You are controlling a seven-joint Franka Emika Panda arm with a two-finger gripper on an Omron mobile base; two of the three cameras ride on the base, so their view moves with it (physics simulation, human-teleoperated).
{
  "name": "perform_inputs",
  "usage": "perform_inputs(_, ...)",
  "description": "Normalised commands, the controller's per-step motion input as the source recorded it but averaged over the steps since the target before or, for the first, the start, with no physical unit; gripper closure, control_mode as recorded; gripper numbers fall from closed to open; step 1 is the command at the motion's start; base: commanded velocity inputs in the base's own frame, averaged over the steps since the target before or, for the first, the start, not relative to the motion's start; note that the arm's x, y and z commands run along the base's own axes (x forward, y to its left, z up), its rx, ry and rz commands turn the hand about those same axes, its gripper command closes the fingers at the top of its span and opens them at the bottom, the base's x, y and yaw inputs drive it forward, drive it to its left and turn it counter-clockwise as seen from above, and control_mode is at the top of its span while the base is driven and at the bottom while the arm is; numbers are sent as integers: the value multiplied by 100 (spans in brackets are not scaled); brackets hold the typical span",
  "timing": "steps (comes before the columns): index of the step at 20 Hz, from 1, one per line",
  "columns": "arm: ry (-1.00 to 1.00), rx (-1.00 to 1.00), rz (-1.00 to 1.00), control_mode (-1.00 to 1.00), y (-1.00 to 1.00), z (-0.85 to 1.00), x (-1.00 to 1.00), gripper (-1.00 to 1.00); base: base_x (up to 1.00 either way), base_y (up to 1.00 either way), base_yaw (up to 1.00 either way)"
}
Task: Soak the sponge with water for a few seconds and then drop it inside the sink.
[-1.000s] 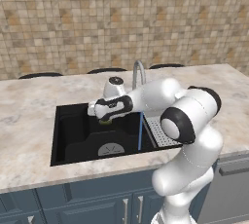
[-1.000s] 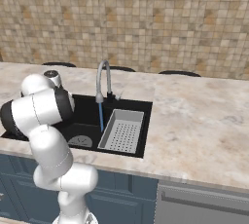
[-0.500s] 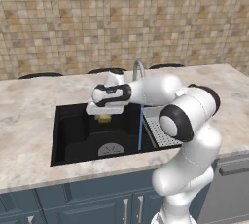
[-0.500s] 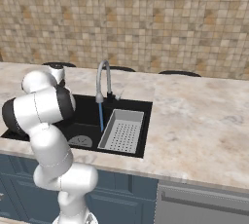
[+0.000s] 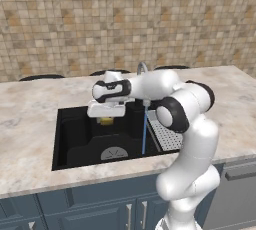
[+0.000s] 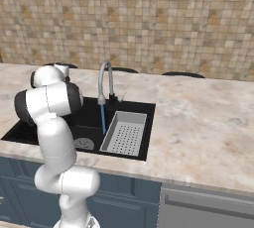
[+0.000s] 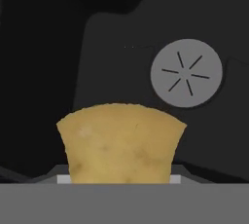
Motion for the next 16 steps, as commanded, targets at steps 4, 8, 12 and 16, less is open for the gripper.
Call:
perform_inputs(4,6,-7,0,-100,9,-27,4,100,0,0,0)
perform_inputs(8,0,-6,0,-100,8,-43,0,100,0,0,0)
perform_inputs(12,0,-6,0,-100,3,-39,0,100,0,0,0)
perform_inputs(16,0,-7,0,-100,0,-20,-6,100,0,0,0)
